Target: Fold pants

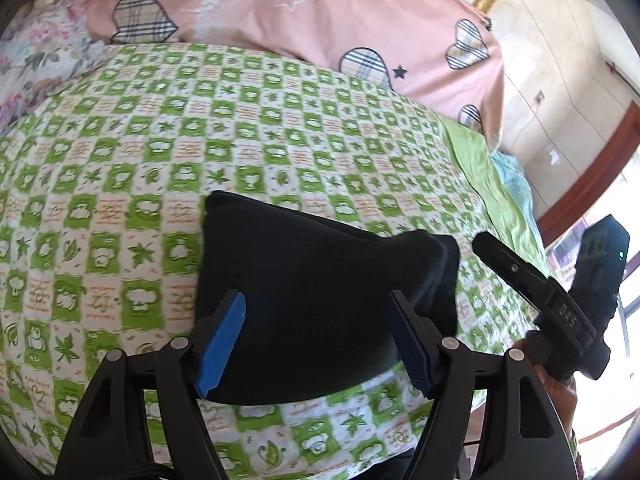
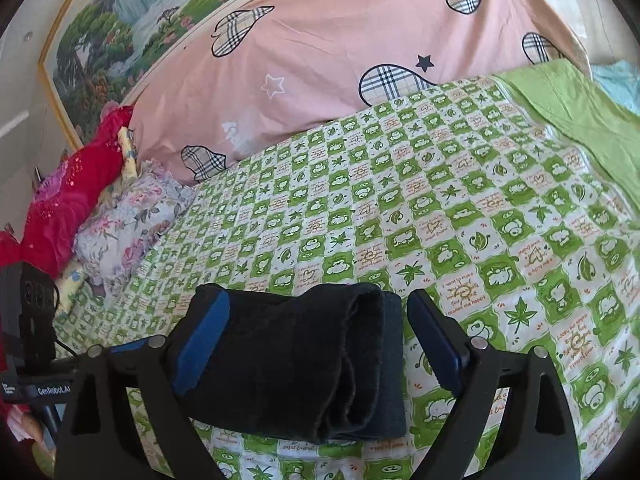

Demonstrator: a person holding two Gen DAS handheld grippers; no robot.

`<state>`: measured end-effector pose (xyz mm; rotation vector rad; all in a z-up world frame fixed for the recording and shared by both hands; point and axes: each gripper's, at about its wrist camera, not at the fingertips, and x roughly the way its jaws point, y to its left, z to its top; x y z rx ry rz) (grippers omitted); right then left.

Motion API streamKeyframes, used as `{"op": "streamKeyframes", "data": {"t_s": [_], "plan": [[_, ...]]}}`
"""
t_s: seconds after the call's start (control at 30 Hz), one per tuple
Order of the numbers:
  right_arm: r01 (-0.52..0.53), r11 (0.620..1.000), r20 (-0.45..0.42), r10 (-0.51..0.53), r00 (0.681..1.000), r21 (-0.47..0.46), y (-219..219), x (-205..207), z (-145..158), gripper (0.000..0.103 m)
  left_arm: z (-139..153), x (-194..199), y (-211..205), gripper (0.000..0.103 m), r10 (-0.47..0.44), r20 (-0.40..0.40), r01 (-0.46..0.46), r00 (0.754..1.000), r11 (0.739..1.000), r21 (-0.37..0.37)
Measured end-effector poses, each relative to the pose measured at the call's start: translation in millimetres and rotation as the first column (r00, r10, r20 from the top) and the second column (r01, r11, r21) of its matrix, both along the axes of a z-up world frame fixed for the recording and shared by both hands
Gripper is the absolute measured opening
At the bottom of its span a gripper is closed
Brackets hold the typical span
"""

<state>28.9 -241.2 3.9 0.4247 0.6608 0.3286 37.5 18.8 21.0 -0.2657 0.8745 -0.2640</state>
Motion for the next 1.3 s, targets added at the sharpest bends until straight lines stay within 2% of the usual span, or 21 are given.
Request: {"op": "streamKeyframes", "data": {"t_s": [0.37,0.77,0.9,1.07,1.3], "plan": [[0.016,0.999,-0.063,-0.018,0.998,-0.036,16,1,-13,0.094,-17,12,31,0.077,0.078,-0.065,-0.079,0.995,0.997,-0.023],[0.006,1.0,-0.149,-0.006,0.989,0.003,18,9,-40,0.095,-34,30,38,0.077,0.101,-0.116,-0.106,0.988,0.994,-0.037],[0.008,1.0,-0.158,-0.006,0.987,0.009,17,10,-46,0.095,-42,36,39,0.077,0.116,-0.136,-0.12,0.984,0.992,-0.026],[0.011,0.996,-0.162,-0.024,0.986,-0.085,18,9,-55,0.095,-52,42,42,0.077,0.129,-0.162,-0.133,0.978,0.991,-0.011],[0.022,0.997,-0.191,-0.035,0.981,-0.067,7,12,-71,0.095,-57,50,37,0.081,0.13,-0.166,-0.129,0.978,0.992,0.013]]}}
